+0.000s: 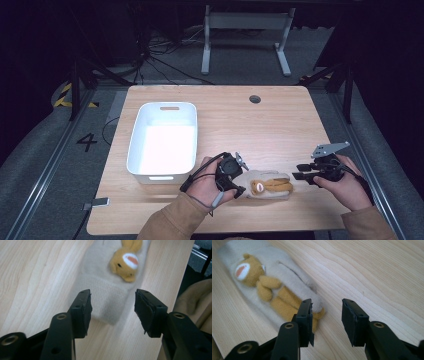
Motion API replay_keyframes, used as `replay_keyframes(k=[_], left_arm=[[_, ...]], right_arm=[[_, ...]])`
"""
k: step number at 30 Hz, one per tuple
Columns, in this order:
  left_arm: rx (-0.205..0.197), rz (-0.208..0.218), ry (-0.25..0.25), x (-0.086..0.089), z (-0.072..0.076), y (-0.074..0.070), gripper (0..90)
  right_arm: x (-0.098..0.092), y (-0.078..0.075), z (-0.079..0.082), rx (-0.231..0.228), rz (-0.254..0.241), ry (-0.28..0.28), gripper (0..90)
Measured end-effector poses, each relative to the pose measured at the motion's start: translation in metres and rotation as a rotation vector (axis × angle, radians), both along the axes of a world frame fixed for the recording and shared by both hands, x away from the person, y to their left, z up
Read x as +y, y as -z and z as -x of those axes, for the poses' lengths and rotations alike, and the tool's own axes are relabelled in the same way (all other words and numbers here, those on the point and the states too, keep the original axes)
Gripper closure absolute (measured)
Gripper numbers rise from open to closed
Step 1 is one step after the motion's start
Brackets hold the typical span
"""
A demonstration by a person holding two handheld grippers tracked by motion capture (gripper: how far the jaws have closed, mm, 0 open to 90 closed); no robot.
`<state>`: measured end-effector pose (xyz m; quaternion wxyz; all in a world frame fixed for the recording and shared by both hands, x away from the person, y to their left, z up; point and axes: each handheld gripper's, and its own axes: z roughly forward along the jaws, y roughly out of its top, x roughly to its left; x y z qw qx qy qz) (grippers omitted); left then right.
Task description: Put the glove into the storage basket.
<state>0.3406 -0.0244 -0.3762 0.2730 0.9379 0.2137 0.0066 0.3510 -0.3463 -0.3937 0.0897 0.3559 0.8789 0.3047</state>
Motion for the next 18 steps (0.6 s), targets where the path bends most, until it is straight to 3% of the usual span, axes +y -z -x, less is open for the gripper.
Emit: replay_keyframes(k=[9, 12, 16, 18], left_arm=[[0.005, 0.017, 0.014, -0.013, -0.003, 0.001, 44.9], [-0.027, 0.036, 0.035, -0.021, -0.005, 0.005, 39.6], [-0.025, 0.041, 0.067, -0.029, -0.009, 0.008, 38.6], [-0.033, 0.045, 0.059, -0.032, -0.012, 0.011, 37.0]], right_arm=[[-0.001, 0.000, -0.001, 0.007, -0.006, 0.005, 60.2], [-0.001, 0.000, -0.001, 0.006, -0.012, 0.008, 59.4], [-0.003, 0.001, -0.001, 0.004, -0.017, 0.013, 58.0], [-0.003, 0.001, -0.001, 0.003, -0.019, 0.013, 57.9]])
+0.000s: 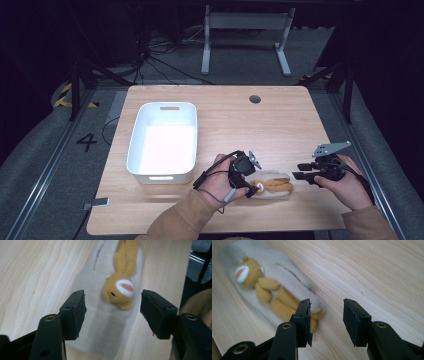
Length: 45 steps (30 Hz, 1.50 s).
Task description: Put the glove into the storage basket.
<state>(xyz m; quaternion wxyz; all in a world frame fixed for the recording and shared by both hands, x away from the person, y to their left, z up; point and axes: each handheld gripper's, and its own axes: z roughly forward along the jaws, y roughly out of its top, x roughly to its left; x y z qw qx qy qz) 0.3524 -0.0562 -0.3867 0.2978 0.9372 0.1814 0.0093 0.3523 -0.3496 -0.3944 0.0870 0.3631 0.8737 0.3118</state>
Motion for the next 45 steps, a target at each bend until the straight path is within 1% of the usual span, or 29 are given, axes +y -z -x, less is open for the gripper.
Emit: replay_keyframes(k=[3, 5, 7, 9, 13, 15, 16, 17, 18, 20, 24, 26, 28, 30, 31, 33, 35, 37, 39, 41, 45], left_arm=[[0.009, 0.011, 0.003, -0.004, -0.003, 0.003, 34.3], [0.007, 0.015, 0.009, -0.008, -0.004, 0.004, 31.7], [-0.003, 0.024, 0.020, -0.013, -0.004, 0.007, 29.6], [-0.005, 0.018, 0.031, -0.018, -0.005, 0.010, 26.8], [-0.011, 0.002, 0.047, -0.029, -0.007, 0.018, 25.0], [-0.011, -0.012, 0.055, -0.033, -0.008, 0.023, 24.6], [-0.016, -0.027, 0.055, -0.036, -0.009, 0.026, 24.1], [-0.017, -0.032, 0.051, -0.037, -0.010, 0.028, 24.0], [-0.022, -0.038, 0.050, -0.039, -0.011, 0.031, 24.0], [-0.018, -0.053, 0.050, -0.041, -0.011, 0.036, 23.8], [-0.029, -0.079, 0.052, -0.044, -0.013, 0.043, 21.1], [-0.013, -0.086, 0.056, -0.045, -0.013, 0.046, 21.2], [-0.014, -0.093, 0.063, -0.046, -0.015, 0.048, 21.1], [0.001, -0.096, 0.061, -0.048, -0.015, 0.050, 21.1], [0.006, -0.100, 0.062, -0.048, -0.015, 0.051, 21.4], [0.004, -0.097, 0.069, -0.049, -0.016, 0.052, 22.4], [0.003, -0.102, 0.085, -0.050, -0.015, 0.053, 25.3], [0.002, -0.110, 0.089, -0.050, -0.014, 0.053, 27.2], [-0.011, -0.111, 0.097, -0.051, -0.013, 0.053, 30.0], [-0.013, -0.114, 0.096, -0.051, -0.012, 0.054, 32.1], [-0.020, -0.120, 0.096, -0.050, -0.012, 0.053, 39.3]], right_arm=[[0.000, 0.000, 0.000, 0.005, -0.005, 0.003, 57.8], [-0.001, 0.000, 0.000, 0.004, -0.008, 0.003, 57.4], [-0.001, 0.000, 0.000, 0.005, -0.011, 0.007, 57.1], [-0.002, 0.000, 0.000, 0.004, -0.013, 0.009, 56.6], [-0.002, 0.000, 0.000, 0.003, -0.017, 0.012, 55.7], [-0.003, 0.000, 0.000, 0.000, -0.019, 0.013, 55.5], [-0.003, 0.000, 0.000, 0.000, -0.020, 0.013, 55.3], [-0.003, 0.000, 0.000, -0.001, -0.020, 0.014, 55.2], [-0.003, 0.001, 0.000, 0.001, -0.020, 0.015, 55.2], [-0.002, 0.001, 0.000, -0.001, -0.018, 0.015, 55.0], [-0.002, 0.001, 0.000, -0.001, -0.019, 0.014, 54.8], [-0.001, 0.001, 0.001, 0.000, -0.020, 0.014, 54.7], [-0.001, 0.001, 0.001, -0.001, -0.020, 0.013, 54.7], [-0.001, 0.001, 0.001, -0.002, -0.020, 0.014, 54.7], [-0.001, 0.001, 0.001, -0.003, -0.020, 0.014, 54.7], [-0.001, 0.001, 0.001, -0.003, -0.021, 0.015, 54.6], [-0.001, 0.001, 0.001, -0.004, -0.020, 0.014, 54.5], [-0.002, 0.001, 0.001, -0.005, -0.023, 0.017, 54.3], [-0.002, 0.001, 0.001, -0.008, -0.024, 0.016, 54.2], [-0.002, 0.001, 0.001, -0.011, -0.025, 0.015, 54.3], [-0.001, 0.000, 0.001, -0.013, -0.029, 0.018, 54.2]])
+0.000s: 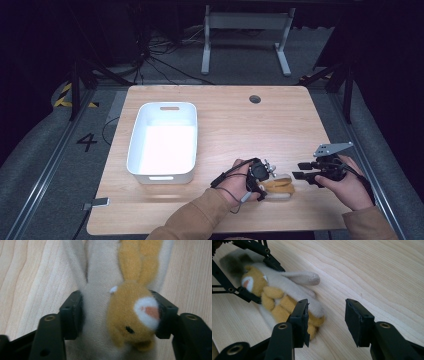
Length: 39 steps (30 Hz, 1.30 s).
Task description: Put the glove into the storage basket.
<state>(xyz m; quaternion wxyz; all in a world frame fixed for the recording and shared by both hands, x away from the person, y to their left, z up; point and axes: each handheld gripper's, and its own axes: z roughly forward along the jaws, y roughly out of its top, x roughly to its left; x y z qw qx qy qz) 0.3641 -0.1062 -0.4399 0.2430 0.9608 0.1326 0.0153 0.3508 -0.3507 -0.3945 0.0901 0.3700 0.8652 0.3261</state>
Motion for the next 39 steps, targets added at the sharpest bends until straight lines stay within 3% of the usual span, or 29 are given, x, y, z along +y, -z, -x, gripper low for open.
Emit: replay_keyframes(k=[4, 7, 22, 29, 39], left_arm=[[-0.021, 0.010, 0.001, 0.002, 0.002, 0.001, 44.7], [-0.017, 0.011, 0.000, 0.003, 0.002, 0.001, 48.6], [-0.021, -0.014, -0.029, 0.000, 0.007, -0.005, 62.2], [-0.014, 0.035, -0.042, 0.008, 0.006, -0.026, 71.8], [-0.036, 0.060, -0.061, 0.020, 0.010, -0.051, 72.4]], right_arm=[[-0.001, -0.001, 0.001, -0.002, -0.004, 0.005, 54.3], [-0.001, -0.001, 0.001, 0.003, -0.025, 0.002, 55.1], [-0.002, -0.002, 0.001, -0.005, -0.033, 0.015, 56.4], [-0.004, -0.002, 0.000, -0.011, -0.039, 0.023, 56.4], [-0.004, -0.003, -0.003, -0.012, -0.044, 0.029, 56.2]])
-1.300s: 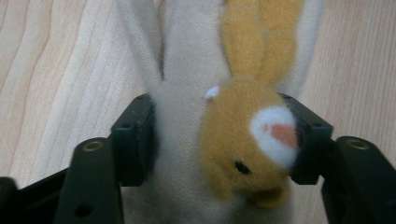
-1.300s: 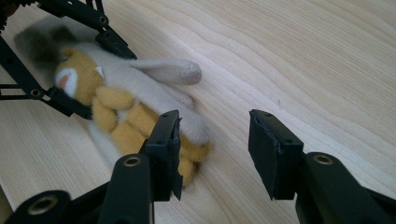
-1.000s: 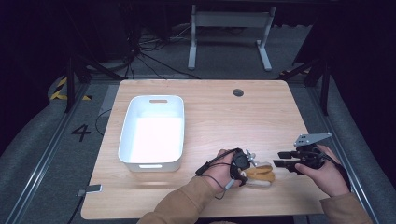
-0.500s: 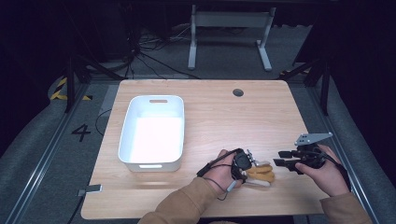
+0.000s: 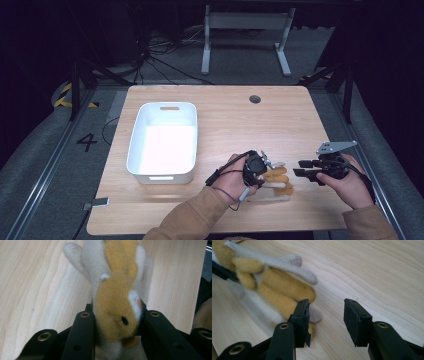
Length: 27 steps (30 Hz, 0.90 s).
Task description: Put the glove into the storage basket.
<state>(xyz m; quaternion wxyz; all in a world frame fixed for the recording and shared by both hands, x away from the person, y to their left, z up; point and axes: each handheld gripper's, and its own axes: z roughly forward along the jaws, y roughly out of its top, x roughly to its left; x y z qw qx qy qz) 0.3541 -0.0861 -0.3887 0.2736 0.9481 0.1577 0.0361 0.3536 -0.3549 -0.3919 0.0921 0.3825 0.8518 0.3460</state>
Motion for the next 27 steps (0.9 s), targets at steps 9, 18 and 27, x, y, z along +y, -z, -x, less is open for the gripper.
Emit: replay_keyframes(k=[9, 18, 27], left_arm=[[0.011, 0.011, 0.013, -0.001, -0.002, 0.003, 72.1], [0.027, 0.016, 0.013, 0.000, -0.002, 0.004, 71.7], [0.067, 0.005, 0.039, -0.005, -0.003, 0.021, 68.7]], right_arm=[[0.002, -0.001, -0.002, -0.001, -0.009, -0.001, 55.7], [0.000, -0.001, -0.001, -0.005, -0.011, 0.007, 55.6], [0.000, -0.002, -0.001, -0.012, -0.019, 0.008, 54.9]])
